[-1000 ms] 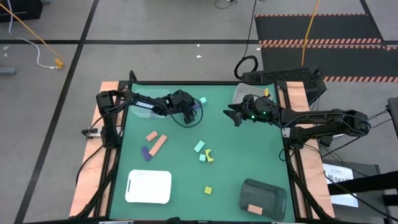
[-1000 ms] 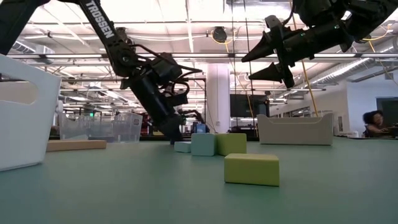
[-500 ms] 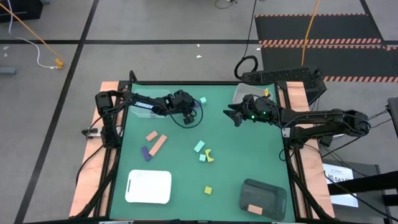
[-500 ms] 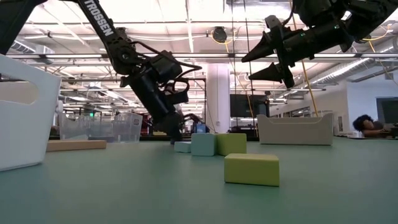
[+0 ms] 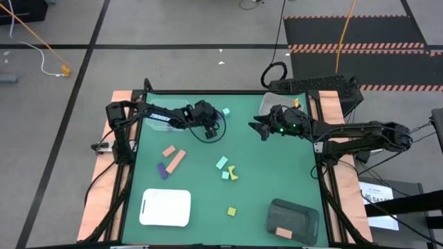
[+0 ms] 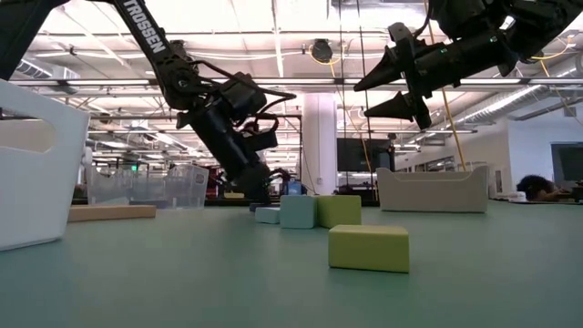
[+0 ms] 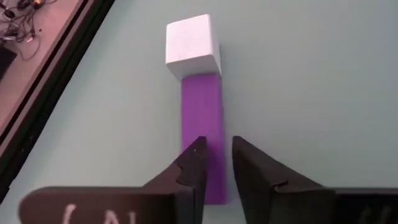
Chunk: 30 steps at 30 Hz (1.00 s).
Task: Sort & place blocks by color
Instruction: Put the top violet block into the transparent bin
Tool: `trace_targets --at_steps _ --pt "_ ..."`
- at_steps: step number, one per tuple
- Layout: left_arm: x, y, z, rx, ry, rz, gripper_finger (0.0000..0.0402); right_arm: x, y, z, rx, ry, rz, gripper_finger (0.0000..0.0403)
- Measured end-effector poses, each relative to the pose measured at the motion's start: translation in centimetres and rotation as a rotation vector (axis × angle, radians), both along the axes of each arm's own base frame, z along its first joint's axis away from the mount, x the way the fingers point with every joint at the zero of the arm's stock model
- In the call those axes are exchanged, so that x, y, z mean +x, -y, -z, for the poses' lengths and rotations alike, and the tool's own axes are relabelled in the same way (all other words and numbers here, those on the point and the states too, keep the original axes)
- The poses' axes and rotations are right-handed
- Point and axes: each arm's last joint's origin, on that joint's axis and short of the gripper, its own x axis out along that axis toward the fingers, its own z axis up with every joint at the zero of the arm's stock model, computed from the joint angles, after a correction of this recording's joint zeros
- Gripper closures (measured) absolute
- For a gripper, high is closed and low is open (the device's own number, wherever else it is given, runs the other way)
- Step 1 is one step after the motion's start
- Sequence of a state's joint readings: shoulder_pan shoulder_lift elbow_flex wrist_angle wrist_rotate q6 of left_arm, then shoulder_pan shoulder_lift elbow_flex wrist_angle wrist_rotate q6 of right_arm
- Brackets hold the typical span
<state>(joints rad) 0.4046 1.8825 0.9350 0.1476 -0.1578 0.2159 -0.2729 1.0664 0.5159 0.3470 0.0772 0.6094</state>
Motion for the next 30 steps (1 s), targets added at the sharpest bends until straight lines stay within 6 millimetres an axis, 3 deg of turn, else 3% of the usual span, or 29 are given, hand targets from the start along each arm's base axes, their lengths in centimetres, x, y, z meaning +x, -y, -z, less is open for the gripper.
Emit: trace_targets --at_steps 8,12,24,30 --pt "0.1 -0.4 -0.8 0.034 0.039 0.016 0.024 0.0 0.0 0.0 0.0 0.001 0.0 0.014" --pt "-0.4 -0.7 -0.5 -0.081 0.052 -0.015 0.0213 0.0 0.0 0.0 0.0 0.001 0.0 0.014" --pt "-0.6 -0.5 -0.2 -0.1 0.024 -0.047 0.0204 0.0 0.0 0.0 0.0 0.0 0.0 0.014" --pt "1.7 -1.7 -0.6 -0.163 -0.108 -0.08 0.0204 0.0 0.0 0.0 -0.001 0.002 0.0 0.014"
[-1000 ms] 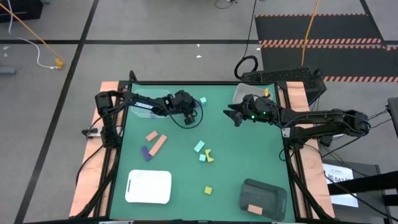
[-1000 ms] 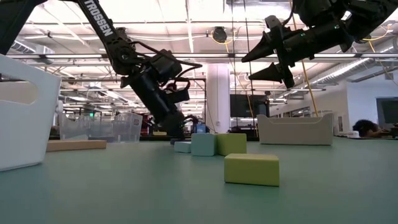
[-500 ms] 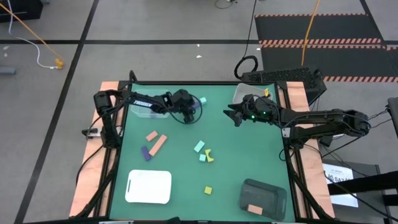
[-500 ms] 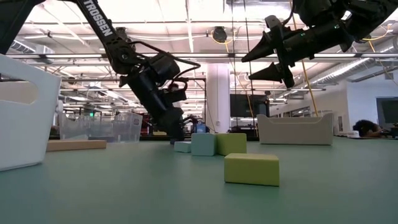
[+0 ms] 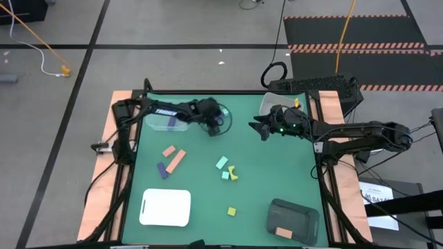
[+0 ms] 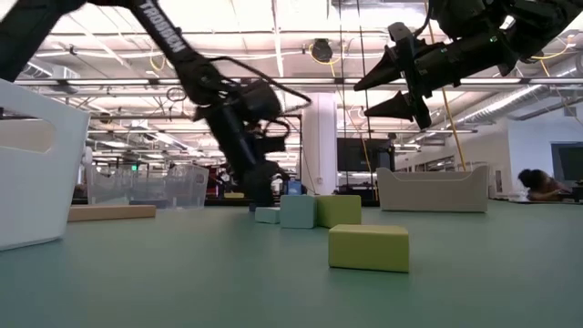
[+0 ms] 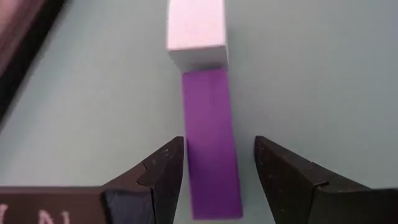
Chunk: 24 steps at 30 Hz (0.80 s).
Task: Sort & place blocks by color
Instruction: Put the top violet block into the transparent bin
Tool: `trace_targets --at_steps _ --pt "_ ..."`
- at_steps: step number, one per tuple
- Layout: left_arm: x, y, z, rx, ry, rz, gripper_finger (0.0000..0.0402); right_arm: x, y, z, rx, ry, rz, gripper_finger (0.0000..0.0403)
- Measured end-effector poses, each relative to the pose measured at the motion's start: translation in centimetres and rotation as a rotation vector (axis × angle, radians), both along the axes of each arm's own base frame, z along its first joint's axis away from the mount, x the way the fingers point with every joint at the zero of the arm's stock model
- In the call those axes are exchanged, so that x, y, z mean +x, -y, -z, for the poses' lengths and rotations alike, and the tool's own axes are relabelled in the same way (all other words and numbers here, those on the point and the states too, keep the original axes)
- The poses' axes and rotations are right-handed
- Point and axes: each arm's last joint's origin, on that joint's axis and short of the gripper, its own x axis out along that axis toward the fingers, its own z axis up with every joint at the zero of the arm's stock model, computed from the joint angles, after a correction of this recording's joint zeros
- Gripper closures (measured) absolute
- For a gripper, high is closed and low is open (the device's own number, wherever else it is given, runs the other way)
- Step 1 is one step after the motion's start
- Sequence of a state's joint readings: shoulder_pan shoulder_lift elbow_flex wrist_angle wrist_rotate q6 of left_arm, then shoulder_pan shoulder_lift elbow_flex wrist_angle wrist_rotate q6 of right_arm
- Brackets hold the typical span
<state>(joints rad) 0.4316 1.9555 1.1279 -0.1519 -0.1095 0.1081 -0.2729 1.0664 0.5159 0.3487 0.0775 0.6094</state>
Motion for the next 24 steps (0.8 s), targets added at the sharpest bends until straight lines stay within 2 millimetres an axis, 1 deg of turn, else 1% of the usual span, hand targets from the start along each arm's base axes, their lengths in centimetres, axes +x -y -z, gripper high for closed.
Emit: trace_targets --at_steps 2,4,11,14,17,18,21,24 --pt "1.2 -0.5 -0.1 -0.033 -0.084 0.0 0.0204 0.0 0.0 0.0 -0.001 0.004 0.0 0.014" --pt "1.8 -0.8 -0.5 -0.053 -0.148 -0.021 0.0204 0.0 0.0 -0.1 -0.002 0.007 -0.001 0.014" --pt "1.8 -1.1 -0.5 -0.109 -0.149 -0.05 0.0208 0.0 0.0 -0.2 -0.005 0.02 0.0 0.014" --pt "1.8 -1.1 -0.5 -0.126 -0.14 -0.073 0.024 0.1 0.0 -0.2 -0.005 0.02 -0.001 0.014" --pt "1.7 -1.1 -0.4 -0.175 -0.126 -0.079 0.0294 0.1 0.0 -0.2 -0.006 0.02 0.0 0.014" --pt "1.7 -1.1 -0.3 -0.186 -0.122 -0.087 0.03 0.1 0.0 -0.2 -0.006 0.02 0.0 0.014" --pt "1.7 -1.0 -0.3 -0.191 -0.12 -0.103 0.0299 0.1 0.0 -0.2 -0.006 0.021 0.0 0.014" --pt "1.6 -1.0 -0.9 -0.204 -0.095 -0.136 0.0299 0.1 0.0 -0.2 -0.006 0.02 0.0 0.014"
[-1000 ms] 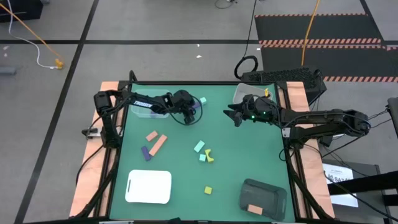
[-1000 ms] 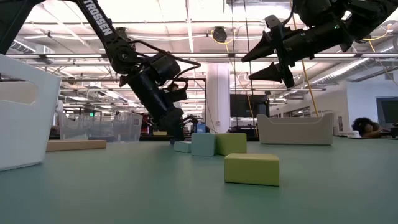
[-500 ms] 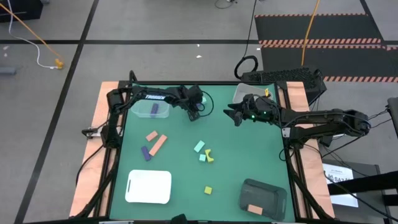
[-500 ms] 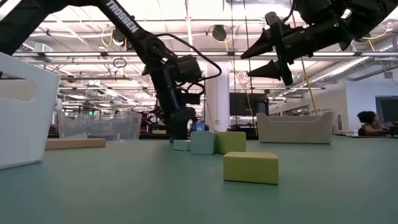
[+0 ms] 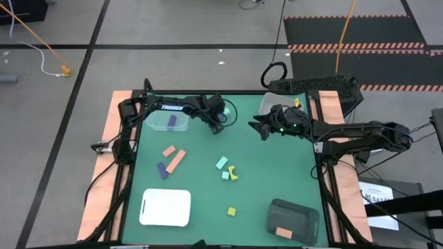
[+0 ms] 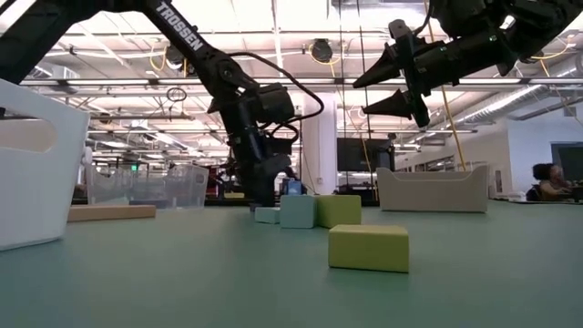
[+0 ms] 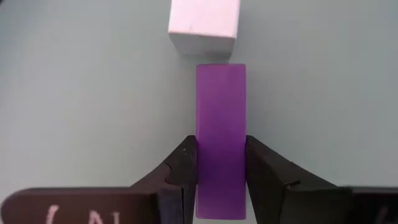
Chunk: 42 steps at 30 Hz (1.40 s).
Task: Sort & place blocks by color
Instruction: Put the top violet block into the transparent bin
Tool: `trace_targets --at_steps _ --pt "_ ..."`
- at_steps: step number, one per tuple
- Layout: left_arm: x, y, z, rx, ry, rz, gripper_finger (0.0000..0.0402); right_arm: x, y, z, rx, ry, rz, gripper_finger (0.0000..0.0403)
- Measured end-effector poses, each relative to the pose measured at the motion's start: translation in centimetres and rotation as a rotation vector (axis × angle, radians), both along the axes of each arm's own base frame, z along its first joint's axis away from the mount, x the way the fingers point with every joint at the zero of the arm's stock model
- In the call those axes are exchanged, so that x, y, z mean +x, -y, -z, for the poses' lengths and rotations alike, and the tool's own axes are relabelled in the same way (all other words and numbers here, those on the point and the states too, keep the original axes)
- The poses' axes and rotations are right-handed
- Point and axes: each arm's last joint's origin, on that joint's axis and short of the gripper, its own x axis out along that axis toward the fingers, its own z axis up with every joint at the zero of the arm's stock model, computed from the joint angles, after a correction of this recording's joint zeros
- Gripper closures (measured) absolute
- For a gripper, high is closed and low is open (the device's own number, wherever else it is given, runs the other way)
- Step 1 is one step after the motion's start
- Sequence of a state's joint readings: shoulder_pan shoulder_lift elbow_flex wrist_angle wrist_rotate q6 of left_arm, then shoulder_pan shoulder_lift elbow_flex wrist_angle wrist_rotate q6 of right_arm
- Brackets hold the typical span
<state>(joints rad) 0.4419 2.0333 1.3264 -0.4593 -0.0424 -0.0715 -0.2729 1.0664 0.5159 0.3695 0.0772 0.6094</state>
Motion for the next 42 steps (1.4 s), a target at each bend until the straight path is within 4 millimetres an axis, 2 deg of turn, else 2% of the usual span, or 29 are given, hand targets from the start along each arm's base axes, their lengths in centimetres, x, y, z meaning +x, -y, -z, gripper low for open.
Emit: trace_targets --at_steps 3,9,15,21,27,31,34,38,42 --pt "-0.2 0.4 -1.3 0.006 0.026 -0.015 0.0299 0.0 0.0 0.0 0.0 0.001 0.0 0.014" --pt "-0.9 1.4 -7.9 0.098 0.209 -0.008 0.0299 0.0 0.0 0.0 0.0 0.0 0.0 0.014" --pt "-2.4 4.7 -15.3 0.187 0.444 0.065 0.0299 0.0 0.0 -0.1 -0.002 0.008 0.0 0.014" --pt "-4.7 8.6 -19.4 0.258 0.727 0.148 0.0299 0.0 0.0 -0.1 -0.002 0.008 0.0 0.014" --pt "-6.5 12.5 -20.3 0.306 1.085 0.228 0.0299 0.0 0.0 -0.1 -0.002 0.008 0.0 0.014" --pt "-7.8 14.4 -19.7 0.299 1.248 0.258 0.0299 0.0 0.0 -0.1 -0.002 0.007 0.0 0.014" --pt "-8.3 15.5 -18.5 0.263 1.292 0.276 0.0299 0.0 0.0 -0.1 -0.002 0.008 0.0 0.014" --pt "-8.6 16.6 -18.1 0.224 1.36 0.268 0.0299 0.0 0.0 -0.1 -0.002 0.008 0.0 0.014" --pt "-8.6 17.1 -17.7 0.212 1.349 0.254 0.0299 0.0 0.0 -0.1 -0.002 0.007 0.0 0.014"
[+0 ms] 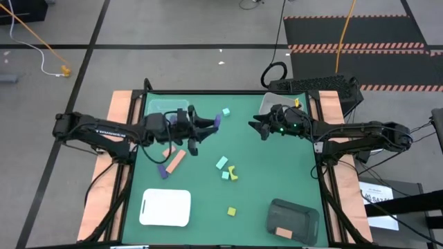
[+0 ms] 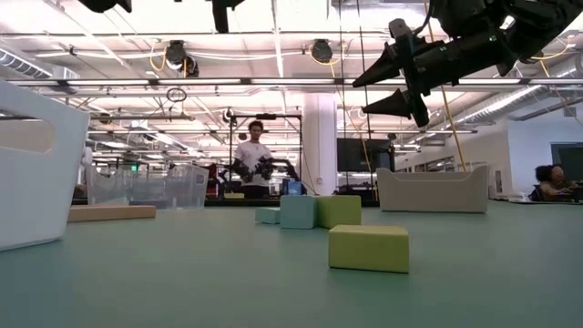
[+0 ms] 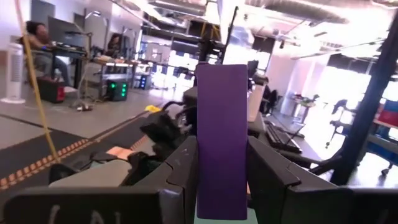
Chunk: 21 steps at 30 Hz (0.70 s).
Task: Sort & place blocks by color
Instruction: Put the top violet block into the transparent bin
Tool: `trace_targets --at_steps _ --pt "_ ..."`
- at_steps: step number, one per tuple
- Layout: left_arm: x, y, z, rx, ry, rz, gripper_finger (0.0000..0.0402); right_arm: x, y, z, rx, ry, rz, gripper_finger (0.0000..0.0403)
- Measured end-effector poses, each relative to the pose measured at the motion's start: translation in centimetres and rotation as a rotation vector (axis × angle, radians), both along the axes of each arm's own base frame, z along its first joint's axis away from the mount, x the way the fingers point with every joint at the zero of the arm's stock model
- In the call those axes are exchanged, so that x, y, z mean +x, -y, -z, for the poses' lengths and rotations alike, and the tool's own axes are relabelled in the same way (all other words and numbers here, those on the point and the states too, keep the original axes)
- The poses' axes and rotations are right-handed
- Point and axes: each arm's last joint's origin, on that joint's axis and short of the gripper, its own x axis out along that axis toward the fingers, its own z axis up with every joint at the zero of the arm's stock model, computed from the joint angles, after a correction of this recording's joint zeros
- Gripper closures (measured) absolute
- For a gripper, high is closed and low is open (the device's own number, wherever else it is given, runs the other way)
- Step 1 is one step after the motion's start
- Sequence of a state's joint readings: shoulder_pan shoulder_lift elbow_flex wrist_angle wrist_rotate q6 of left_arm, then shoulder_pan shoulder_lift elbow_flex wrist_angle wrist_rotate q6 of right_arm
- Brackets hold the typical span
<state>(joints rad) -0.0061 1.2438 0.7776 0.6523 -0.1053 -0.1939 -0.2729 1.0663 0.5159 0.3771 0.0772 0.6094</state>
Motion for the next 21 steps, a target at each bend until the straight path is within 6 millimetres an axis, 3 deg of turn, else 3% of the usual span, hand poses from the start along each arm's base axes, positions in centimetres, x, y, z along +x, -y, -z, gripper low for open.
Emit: trace_targets --at_steps 6,13,21 --pt "0.0 0.2 0.4 -0.044 -0.043 -0.046 0.0299 0.0 0.0 0.0 0.0 0.0 0.0 0.014" --pt "-0.5 -1.3 3.4 -0.172 -0.341 -0.281 0.0299 0.0 0.0 0.0 0.0 0.0 0.0 0.014" --pt "-4.0 -4.0 6.3 -0.287 -0.684 -0.648 0.0299 0.0 0.0 0.0 0.0 0.0 0.0 0.014"
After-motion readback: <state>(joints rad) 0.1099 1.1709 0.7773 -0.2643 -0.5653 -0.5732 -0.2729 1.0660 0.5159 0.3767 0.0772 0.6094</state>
